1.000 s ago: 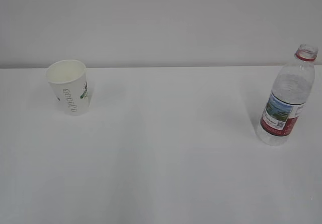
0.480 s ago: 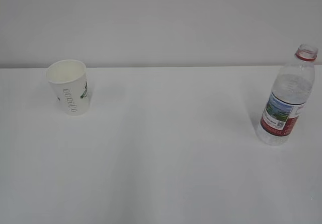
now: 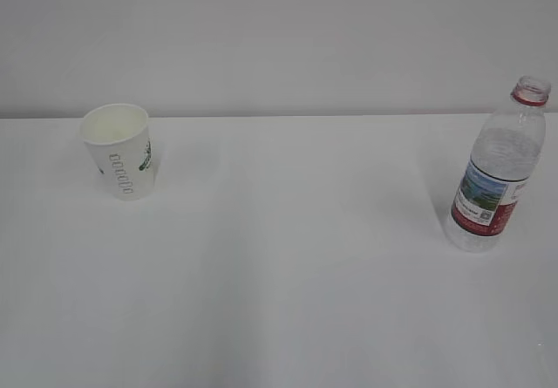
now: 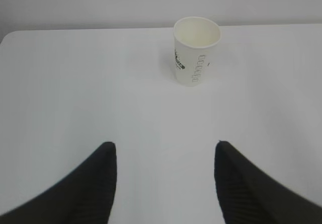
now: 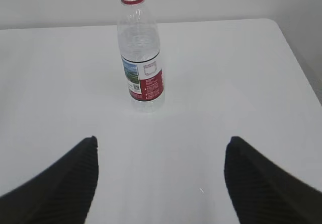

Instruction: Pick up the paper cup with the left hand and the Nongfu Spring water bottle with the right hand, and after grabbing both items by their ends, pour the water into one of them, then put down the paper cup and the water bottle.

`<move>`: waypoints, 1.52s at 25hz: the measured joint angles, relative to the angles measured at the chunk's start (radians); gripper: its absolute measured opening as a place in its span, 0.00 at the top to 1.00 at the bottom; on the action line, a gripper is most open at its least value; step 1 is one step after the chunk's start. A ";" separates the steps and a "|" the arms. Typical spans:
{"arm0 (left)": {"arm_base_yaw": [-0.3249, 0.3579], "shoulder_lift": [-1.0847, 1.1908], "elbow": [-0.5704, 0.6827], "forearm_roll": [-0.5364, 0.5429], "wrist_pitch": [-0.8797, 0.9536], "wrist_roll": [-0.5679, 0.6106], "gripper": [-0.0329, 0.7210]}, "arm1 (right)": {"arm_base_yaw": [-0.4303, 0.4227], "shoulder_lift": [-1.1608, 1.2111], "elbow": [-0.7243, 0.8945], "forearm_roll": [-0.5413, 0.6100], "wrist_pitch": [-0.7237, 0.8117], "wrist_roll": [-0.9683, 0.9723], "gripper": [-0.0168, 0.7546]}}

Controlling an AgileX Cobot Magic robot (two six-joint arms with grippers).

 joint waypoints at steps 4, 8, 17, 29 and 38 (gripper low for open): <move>0.000 0.068 0.000 -0.005 -0.075 0.000 0.36 | 0.000 0.059 0.000 0.000 -0.042 0.000 0.22; 0.000 0.110 0.000 -0.005 -0.094 0.000 0.36 | 0.000 0.113 0.000 0.000 -0.090 0.000 0.22; 0.000 0.134 0.000 -0.005 -0.314 0.000 0.37 | 0.000 0.190 0.000 0.001 -0.252 0.000 0.22; 0.000 0.272 0.000 -0.002 -0.427 0.000 0.37 | 0.000 0.278 0.000 0.001 -0.419 0.000 0.22; 0.000 0.325 0.000 0.018 -0.564 0.000 0.37 | 0.000 0.370 0.000 0.001 -0.560 0.000 0.22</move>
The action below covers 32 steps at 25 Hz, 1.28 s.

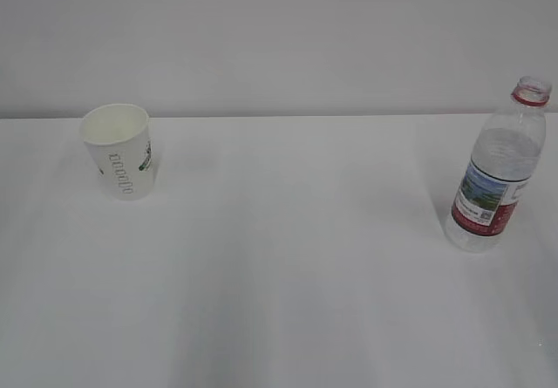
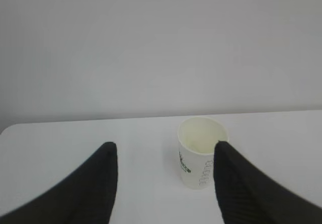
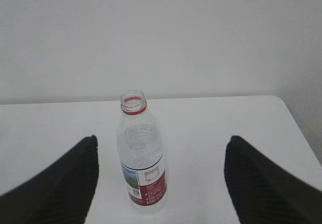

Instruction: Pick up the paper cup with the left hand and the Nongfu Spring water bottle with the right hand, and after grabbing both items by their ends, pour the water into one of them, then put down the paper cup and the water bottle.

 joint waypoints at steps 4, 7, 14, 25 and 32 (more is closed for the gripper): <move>0.000 0.037 0.000 0.000 -0.044 0.000 0.37 | 0.000 0.043 0.000 0.000 -0.026 0.000 0.22; 0.000 0.078 0.000 0.000 -0.070 0.000 0.37 | 0.000 0.066 0.000 0.000 -0.061 0.000 0.22; 0.000 0.214 0.000 0.000 -0.229 0.000 0.37 | 0.000 0.118 0.000 0.000 -0.152 0.000 0.22; 0.000 0.417 0.000 0.000 -0.424 0.000 0.37 | 0.000 0.253 0.000 -0.002 -0.264 0.000 0.22; 0.000 0.503 0.000 0.000 -0.539 0.000 0.37 | 0.000 0.336 0.000 0.001 -0.463 0.000 0.22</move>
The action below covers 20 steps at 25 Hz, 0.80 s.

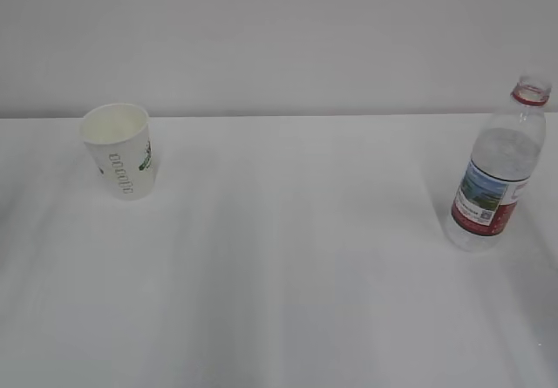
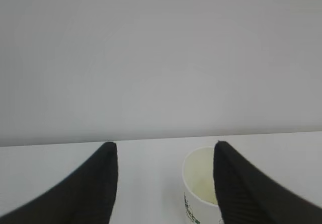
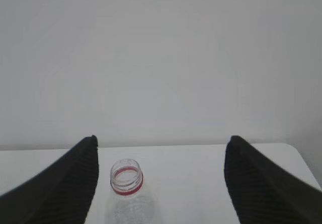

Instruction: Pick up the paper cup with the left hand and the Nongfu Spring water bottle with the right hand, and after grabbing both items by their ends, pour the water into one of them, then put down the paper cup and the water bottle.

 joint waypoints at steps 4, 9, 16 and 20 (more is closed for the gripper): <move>0.000 0.058 0.000 0.000 -0.030 0.000 0.37 | 0.000 0.053 0.000 0.000 -0.045 0.000 0.22; -0.012 0.123 0.058 0.000 -0.177 0.000 0.37 | 0.000 0.120 0.000 0.000 -0.072 0.000 0.22; -0.076 0.170 0.190 0.000 -0.390 0.000 0.37 | 0.000 0.172 0.000 -0.014 -0.169 0.000 0.22; -0.087 0.188 0.213 0.000 -0.441 0.000 0.37 | 0.000 0.188 0.000 -0.022 -0.180 0.000 0.22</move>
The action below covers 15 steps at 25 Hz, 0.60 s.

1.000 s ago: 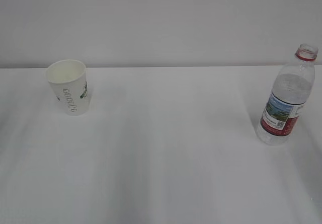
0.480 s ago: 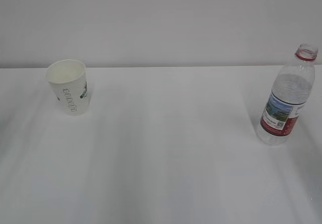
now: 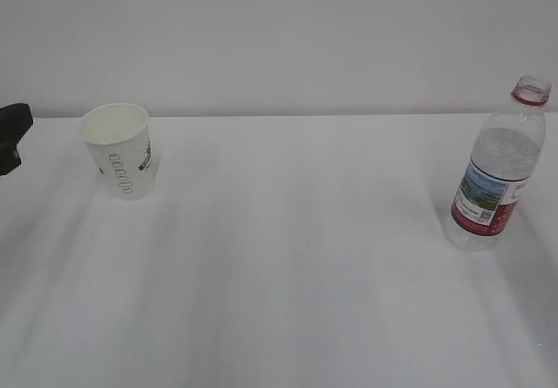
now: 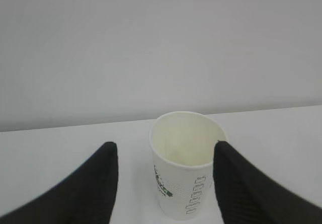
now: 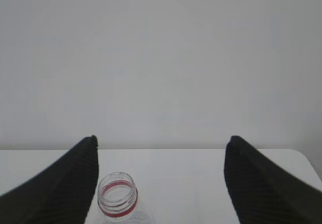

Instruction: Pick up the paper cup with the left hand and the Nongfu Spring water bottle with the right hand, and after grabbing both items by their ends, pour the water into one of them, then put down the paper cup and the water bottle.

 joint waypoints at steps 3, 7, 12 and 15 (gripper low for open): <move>0.000 0.023 0.001 -0.006 -0.018 0.000 0.37 | 0.000 0.015 0.007 -0.011 -0.031 0.000 0.22; 0.000 0.074 0.001 0.000 -0.052 0.000 0.37 | 0.000 0.017 0.082 -0.015 -0.164 0.037 0.22; 0.000 0.148 0.010 0.000 -0.164 -0.022 0.37 | 0.000 0.017 0.130 -0.019 -0.224 0.073 0.22; 0.000 0.205 0.013 0.049 -0.215 -0.054 0.37 | 0.000 0.017 0.133 -0.069 -0.224 0.113 0.22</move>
